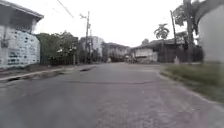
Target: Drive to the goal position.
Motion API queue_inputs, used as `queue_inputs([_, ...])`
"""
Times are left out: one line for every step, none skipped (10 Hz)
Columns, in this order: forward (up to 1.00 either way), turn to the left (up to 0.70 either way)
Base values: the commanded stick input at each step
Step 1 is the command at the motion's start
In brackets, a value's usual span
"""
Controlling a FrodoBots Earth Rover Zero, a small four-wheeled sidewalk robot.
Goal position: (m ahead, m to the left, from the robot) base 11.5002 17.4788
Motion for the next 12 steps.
queue_inputs([1.00, -0.38])
queue_inputs([1.00, -0.38])
queue_inputs([1.00, -0.38])
queue_inputs([1.00, -0.38])
queue_inputs([1.00, -0.19])
queue_inputs([1.00, 0.02])
queue_inputs([1.00, 0.02])
queue_inputs([1.00, 0.02])
queue_inputs([1.00, 0.02])
queue_inputs([1.00, 0.02])
queue_inputs([1.00, 0.02])
queue_inputs([1.00, 0.02])
